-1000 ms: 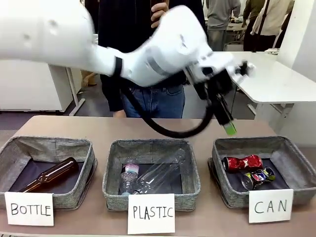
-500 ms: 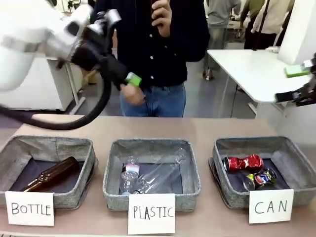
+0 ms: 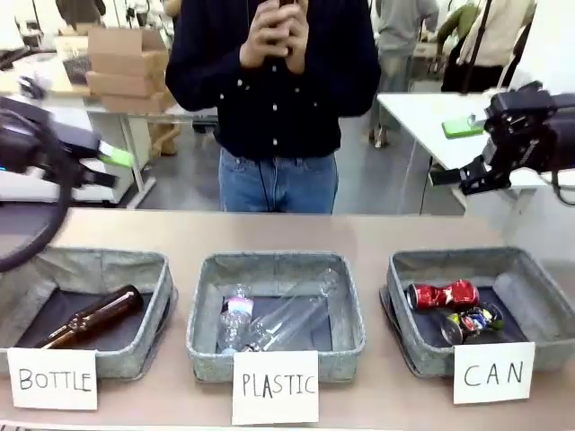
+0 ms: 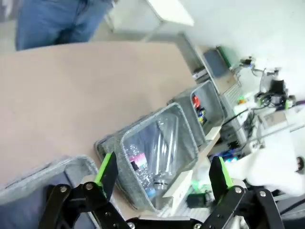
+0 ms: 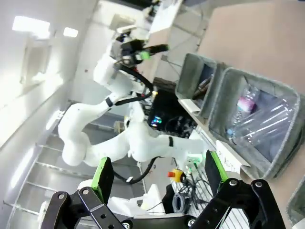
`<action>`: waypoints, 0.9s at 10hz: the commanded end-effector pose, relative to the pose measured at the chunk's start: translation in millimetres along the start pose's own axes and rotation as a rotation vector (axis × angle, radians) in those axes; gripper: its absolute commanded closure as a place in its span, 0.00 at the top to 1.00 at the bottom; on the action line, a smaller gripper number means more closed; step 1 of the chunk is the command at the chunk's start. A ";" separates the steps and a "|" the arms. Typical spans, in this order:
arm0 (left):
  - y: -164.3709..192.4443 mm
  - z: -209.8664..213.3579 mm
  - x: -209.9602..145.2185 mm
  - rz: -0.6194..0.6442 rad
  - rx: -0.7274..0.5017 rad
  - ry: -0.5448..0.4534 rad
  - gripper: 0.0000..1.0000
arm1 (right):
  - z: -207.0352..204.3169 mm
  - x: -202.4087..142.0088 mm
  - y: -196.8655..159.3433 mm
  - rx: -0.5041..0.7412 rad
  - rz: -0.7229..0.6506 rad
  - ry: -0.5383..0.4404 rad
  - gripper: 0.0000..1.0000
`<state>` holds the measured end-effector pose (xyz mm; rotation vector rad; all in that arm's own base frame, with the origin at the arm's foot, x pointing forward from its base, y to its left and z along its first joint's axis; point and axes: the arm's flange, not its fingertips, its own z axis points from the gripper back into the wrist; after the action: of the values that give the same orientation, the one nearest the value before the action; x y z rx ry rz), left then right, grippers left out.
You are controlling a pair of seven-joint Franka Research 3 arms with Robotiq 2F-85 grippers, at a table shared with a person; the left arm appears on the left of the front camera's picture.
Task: Sort the can waste into the basket.
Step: Pick up the can waste from the table and place it in the right Fabric basket.
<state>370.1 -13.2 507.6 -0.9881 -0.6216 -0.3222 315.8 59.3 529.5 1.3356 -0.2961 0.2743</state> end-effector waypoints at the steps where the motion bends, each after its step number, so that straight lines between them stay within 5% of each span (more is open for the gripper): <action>1: -18.0 -23.4 1.8 -0.070 0.034 0.042 1.00 | -10.0 6.9 -11.5 -0.153 -0.010 0.008 1.00; 2: -18.0 -23.4 1.8 -0.070 0.034 0.042 1.00 | 0.0 0.0 0.0 0.000 0.000 0.000 1.00; 9: -18.0 -23.4 1.8 -0.070 0.034 0.042 1.00 | 0.0 0.0 0.0 0.000 0.000 0.000 1.00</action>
<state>369.7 -44.3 510.2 -0.9241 -0.6031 -0.3926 315.9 59.0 526.9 1.3161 -0.2880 0.2741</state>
